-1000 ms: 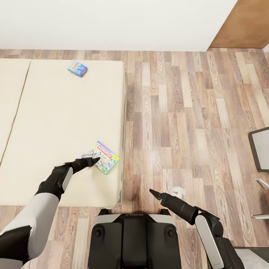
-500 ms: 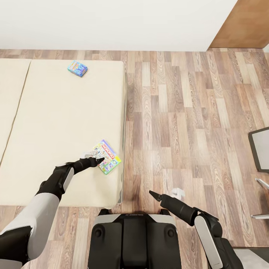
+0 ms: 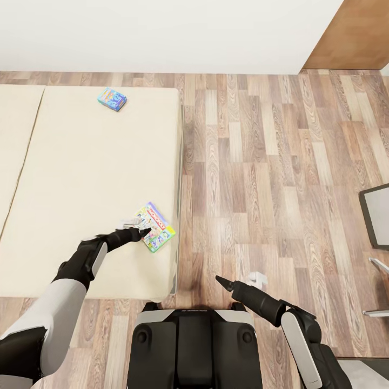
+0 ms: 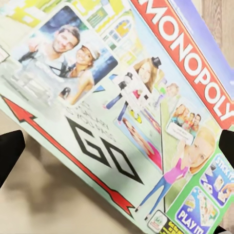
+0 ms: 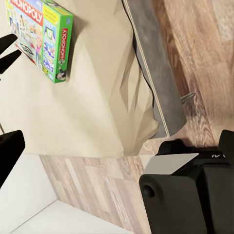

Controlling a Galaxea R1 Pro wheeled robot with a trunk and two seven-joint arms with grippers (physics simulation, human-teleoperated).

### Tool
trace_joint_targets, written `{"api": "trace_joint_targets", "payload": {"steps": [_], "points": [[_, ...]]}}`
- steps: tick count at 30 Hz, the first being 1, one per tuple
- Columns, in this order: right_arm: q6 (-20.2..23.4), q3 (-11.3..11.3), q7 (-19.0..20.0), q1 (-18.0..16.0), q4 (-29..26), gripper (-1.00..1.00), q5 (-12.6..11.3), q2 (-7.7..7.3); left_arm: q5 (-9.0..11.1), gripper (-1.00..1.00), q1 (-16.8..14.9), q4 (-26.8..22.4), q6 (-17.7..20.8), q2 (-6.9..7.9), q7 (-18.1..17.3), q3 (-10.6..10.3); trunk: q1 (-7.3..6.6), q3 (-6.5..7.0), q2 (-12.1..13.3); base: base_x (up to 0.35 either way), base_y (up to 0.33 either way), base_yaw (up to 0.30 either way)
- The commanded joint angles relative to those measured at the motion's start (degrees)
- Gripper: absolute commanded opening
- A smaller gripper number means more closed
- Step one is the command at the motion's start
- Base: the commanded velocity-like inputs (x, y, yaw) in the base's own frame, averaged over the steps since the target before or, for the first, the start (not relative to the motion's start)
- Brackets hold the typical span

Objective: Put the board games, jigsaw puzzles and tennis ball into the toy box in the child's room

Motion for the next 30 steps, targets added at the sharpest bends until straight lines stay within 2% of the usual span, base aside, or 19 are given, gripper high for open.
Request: {"api": "trace_joint_targets", "payload": {"steps": [1,4,7,26,30], "points": [[0.41,-0.17,0.24,-0.02,-0.03,1.0,-0.01,0.05,-0.36,1.0,-0.02,-0.07,0.42,-0.36,-0.42,0.31,0.03,-0.06,-0.09,0.0,0.0,0.0],[0.41,-0.18,0.28,-0.02,-0.03,1.0,-0.01,0.07,-0.47,1.0,-0.02,-0.08,0.44,-1.28,-0.46,0.25,0.03,-0.06,-0.09,0.0,0.0,0.0],[0.41,-0.18,0.31,-0.02,-0.03,1.0,-0.01,0.01,-0.5,1.0,-0.02,-0.07,0.43,-1.52,-0.5,0.23,0.03,-0.06,-0.09,0.0,0.0,0.0],[0.31,-0.19,0.28,-0.01,0.02,1.0,-0.01,0.03,-0.69,1.0,-0.02,-0.07,-0.77,-1.61,-0.34,0.22,0.03,-0.06,-0.09,0.0,0.0,0.0],[0.03,-0.19,0.28,-0.02,0.06,1.0,-0.04,0.06,-0.75,1.0,-0.02,-0.07,-0.98,-1.56,0.59,0.21,0.03,-0.06,-0.09,0.0,0.0,0.0]]}}
